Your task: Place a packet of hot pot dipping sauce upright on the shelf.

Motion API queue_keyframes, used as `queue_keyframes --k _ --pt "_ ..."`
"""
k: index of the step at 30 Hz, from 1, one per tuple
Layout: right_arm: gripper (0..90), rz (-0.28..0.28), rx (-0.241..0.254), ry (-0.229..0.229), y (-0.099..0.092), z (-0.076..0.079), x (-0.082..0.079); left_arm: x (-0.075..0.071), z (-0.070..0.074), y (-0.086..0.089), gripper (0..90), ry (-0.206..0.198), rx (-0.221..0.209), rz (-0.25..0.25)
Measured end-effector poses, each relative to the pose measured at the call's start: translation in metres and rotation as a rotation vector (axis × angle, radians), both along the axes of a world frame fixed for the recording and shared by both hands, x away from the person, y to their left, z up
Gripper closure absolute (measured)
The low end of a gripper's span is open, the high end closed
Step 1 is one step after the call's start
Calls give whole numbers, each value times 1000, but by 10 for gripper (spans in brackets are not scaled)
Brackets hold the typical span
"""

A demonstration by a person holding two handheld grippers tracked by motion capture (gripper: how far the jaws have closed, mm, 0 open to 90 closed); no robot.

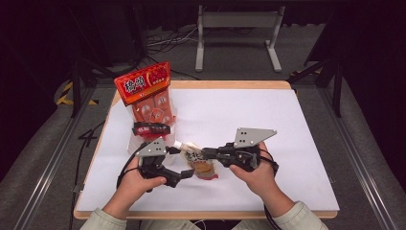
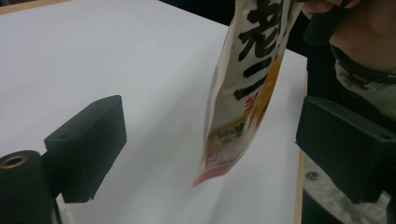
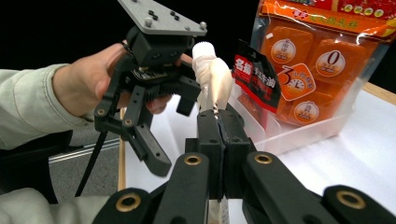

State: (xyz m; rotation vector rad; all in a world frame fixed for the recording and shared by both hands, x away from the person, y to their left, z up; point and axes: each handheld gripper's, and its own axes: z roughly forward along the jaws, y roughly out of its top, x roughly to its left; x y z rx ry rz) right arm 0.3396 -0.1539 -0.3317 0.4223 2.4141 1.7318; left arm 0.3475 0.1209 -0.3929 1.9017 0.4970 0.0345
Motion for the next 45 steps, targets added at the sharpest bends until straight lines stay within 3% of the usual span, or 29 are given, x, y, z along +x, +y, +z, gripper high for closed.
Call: queue_keyframes --k 6,11,15,16,17,19,20,22,25,34,39,45 --pt "898 16 25 -11 5 -3 -3 -1 -6 -8 179 -26 1 -33" --pt "898 15 25 -8 6 -5 -3 1 -9 -8 265 -19 -36 -50" --pt "898 11 26 -9 7 -6 -3 -1 -9 -8 432 -18 -49 -69" --pt "898 9 25 -9 7 -6 -3 -1 -9 -8 432 -24 -56 -80" --pt "898 9 27 -8 7 -7 -2 -1 -8 -7 517 -33 -50 -81" --pt "898 10 30 -5 7 -7 -2 -2 -8 -6 589 -30 -40 -88" --pt "898 8 30 -6 7 -8 -2 -1 -8 -4 611 5 -48 -105" --pt "897 10 34 -3 7 -8 -2 -1 -8 -3 662 28 -63 -121" --pt "896 12 44 -10 6 -7 -2 -1 -6 -1 754 26 -67 -137" --pt "877 17 61 -12 6 -8 -1 -2 0 2 816 12 -35 -151" --pt "801 14 76 -8 4 -8 1 -3 4 3 826 -9 29 -143" --pt "704 0 102 2 -4 -5 3 -2 12 13 831 -33 52 -117"
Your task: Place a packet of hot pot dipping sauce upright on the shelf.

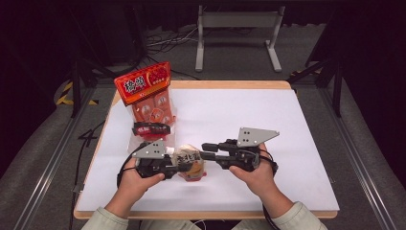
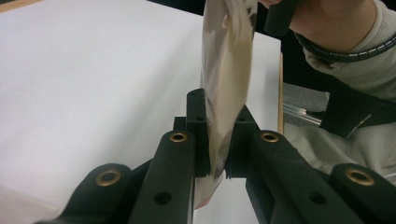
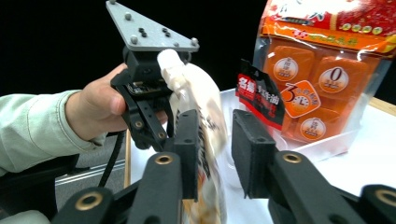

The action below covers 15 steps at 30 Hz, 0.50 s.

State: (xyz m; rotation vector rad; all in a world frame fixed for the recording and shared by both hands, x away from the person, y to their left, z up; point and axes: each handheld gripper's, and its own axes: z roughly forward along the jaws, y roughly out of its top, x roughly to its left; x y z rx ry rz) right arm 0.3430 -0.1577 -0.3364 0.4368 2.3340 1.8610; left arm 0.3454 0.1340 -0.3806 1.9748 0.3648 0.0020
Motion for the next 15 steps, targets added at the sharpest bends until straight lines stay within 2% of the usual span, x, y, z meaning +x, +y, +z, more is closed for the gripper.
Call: queue_keyframes --k 6,8,11,15 --pt "623 -37 1 5 -12 0 2 0 8 14 831 -13 25 21" --pt "611 -49 2 19 -16 -2 3 0 11 19 831 -8 33 24" --pt "600 -70 -12 21 -22 -3 5 0 15 26 832 -26 41 41" --pt "593 -94 -27 18 -28 -4 6 1 20 35 833 -41 31 64"
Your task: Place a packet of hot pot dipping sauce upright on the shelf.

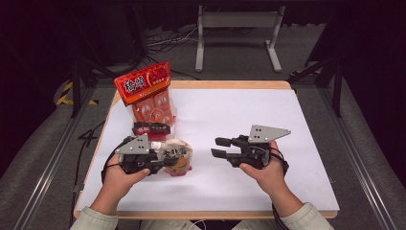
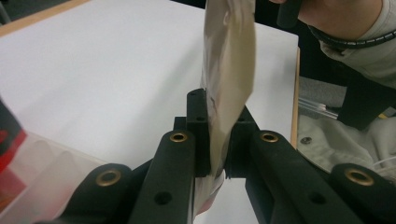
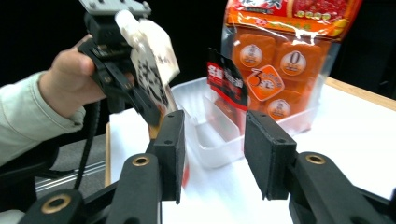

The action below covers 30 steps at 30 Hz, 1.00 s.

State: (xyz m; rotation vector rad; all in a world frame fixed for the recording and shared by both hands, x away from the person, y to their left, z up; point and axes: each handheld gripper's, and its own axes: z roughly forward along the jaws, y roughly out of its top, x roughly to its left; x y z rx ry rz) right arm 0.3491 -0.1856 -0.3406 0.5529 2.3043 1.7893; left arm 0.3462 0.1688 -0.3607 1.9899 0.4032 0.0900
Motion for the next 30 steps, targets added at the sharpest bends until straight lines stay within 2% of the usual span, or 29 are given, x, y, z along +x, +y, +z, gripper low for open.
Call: queue_keyframes --k 7,11,17,21,24,26,30 --pt "587 -39 -10 3 -13 -1 2 2 11 17 836 -23 -24 36" --pt "584 -54 -11 5 -19 -2 2 4 14 22 836 -40 -28 46" --pt "583 -76 -18 6 -25 -3 4 6 19 29 838 -45 -44 72" --pt "570 -96 -25 12 -30 -5 6 7 22 34 838 -66 -58 104" --pt "554 -113 -39 6 -33 -6 8 8 23 37 838 -82 -64 148" --pt "549 -118 -40 7 -34 -7 9 8 23 39 839 -78 -73 164" --pt "542 -130 -40 6 -37 -8 10 10 24 43 840 -101 -76 188"
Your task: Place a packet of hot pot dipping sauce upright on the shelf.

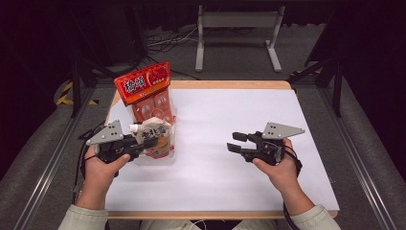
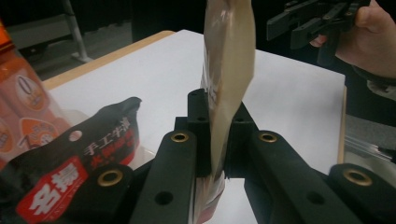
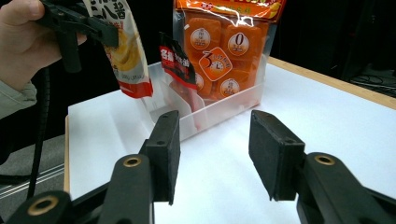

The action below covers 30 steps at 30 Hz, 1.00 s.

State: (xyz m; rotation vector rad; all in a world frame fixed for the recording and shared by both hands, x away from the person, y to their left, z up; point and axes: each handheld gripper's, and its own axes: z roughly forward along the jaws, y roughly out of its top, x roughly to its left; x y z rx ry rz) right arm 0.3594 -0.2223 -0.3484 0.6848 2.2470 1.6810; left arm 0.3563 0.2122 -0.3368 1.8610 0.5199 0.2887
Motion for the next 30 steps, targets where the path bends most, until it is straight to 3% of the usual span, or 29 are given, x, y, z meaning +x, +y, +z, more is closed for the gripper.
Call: queue_keyframes --k 14,20,30 --pt "525 -5 1 -1 -1 -1 3 7 -7 13 844 -30 -22 115" --pt "524 -5 6 3 -2 -2 4 11 -12 17 845 -50 -3 151" --pt "524 1 13 10 -3 -4 6 20 -25 23 847 -25 -17 146"
